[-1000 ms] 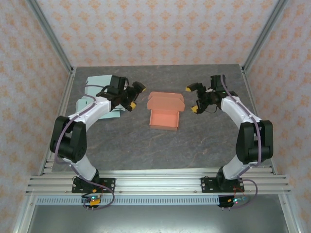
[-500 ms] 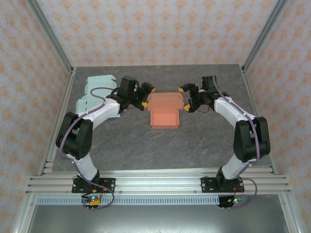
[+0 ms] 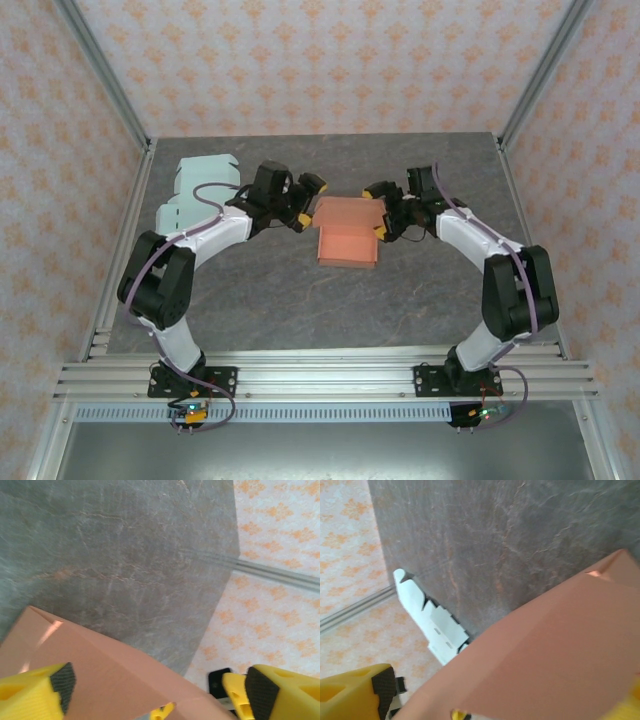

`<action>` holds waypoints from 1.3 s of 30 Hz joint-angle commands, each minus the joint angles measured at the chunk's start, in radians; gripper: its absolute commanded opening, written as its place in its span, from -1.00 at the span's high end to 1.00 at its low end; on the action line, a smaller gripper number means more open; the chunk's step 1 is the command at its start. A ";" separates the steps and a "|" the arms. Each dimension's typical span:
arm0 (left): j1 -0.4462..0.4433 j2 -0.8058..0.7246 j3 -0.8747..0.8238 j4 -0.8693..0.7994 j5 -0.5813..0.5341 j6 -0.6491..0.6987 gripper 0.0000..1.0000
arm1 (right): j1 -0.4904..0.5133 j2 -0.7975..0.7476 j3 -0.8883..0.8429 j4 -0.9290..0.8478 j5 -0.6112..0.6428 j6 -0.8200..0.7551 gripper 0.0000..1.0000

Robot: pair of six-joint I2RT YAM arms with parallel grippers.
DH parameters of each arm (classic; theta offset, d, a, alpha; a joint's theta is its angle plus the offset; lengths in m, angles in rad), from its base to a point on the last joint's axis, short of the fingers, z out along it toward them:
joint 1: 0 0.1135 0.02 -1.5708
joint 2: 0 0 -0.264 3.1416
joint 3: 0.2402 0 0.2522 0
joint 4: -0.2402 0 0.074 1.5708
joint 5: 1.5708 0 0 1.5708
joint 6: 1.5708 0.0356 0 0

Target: Fold the paper box

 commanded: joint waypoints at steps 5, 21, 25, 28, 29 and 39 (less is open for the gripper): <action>0.043 -0.190 0.079 -0.444 -0.138 0.579 -0.96 | -0.098 -0.124 0.061 -0.293 0.100 -0.300 -0.85; -0.115 -0.373 -0.147 -0.207 -0.335 1.095 -0.87 | -0.014 -0.438 -0.210 -0.065 0.202 -1.136 -0.71; -0.125 -0.309 -0.087 -0.177 -0.363 1.129 -0.72 | -0.012 -0.356 -0.160 -0.063 0.204 -1.158 -0.54; -0.130 -0.249 -0.040 -0.184 -0.376 1.150 -0.49 | -0.009 -0.296 -0.121 -0.060 0.197 -1.169 -0.44; -0.131 -0.230 -0.025 -0.186 -0.374 1.159 -0.45 | -0.008 -0.278 -0.110 -0.057 0.198 -1.175 -0.43; -0.150 -0.113 0.057 -0.192 -0.351 1.178 -0.20 | 0.018 -0.150 -0.017 -0.098 0.265 -1.275 -0.31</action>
